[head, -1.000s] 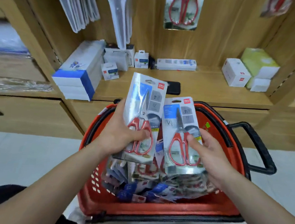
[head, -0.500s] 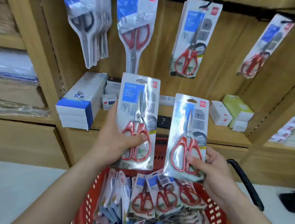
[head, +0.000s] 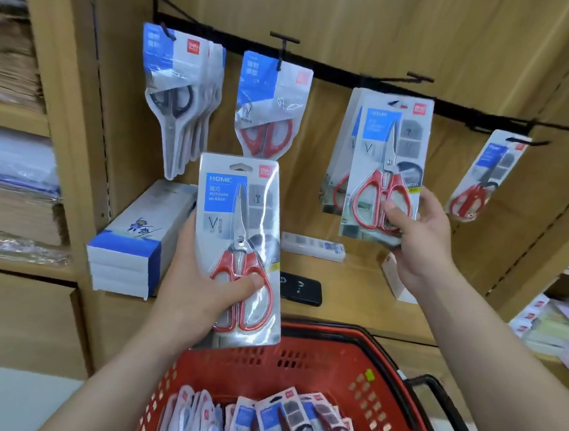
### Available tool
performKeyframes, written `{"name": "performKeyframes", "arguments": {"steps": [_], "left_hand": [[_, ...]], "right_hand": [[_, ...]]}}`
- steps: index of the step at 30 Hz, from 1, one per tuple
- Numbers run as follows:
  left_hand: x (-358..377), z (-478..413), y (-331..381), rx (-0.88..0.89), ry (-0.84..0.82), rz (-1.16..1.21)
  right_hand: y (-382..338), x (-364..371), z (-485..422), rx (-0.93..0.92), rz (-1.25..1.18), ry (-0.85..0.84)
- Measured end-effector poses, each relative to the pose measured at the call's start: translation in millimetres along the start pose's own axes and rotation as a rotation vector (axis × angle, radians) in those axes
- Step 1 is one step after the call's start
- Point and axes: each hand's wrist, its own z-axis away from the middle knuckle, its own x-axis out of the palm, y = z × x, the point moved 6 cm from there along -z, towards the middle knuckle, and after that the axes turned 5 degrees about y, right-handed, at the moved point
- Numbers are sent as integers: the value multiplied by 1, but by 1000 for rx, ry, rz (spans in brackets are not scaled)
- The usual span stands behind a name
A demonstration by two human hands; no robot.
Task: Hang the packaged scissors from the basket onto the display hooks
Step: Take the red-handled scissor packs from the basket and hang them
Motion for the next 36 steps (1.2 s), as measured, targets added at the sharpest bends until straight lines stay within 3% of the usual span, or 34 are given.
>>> {"name": "performKeyframes", "arguments": {"steps": [11,15,19,21,24,26,30,36], "left_hand": [[3,-6,-2,-20,-31,64],[5,-5,-4,-14,-33,58],[6,-4,-9,-26,-42,48],[5,-4,-12,-33,-40,43],[5,-5,-14,-18,-41,35],[6,-5,-14,-2,-29,30],[10,-1,-19,-14,-38,25],[10,4,-16,10,-18,2]], "right_hand": [[8,3,-20,-26,29,134],[16,20,-33,-63,250,106],[32,20,-15,20,517,149],[37,27,18,67,504,50],[54,52,86,233,360,-358],[61,63,125,228,373,-554],[64,67,152,25,525,-522],[68,63,156,25,443,-431]]}}
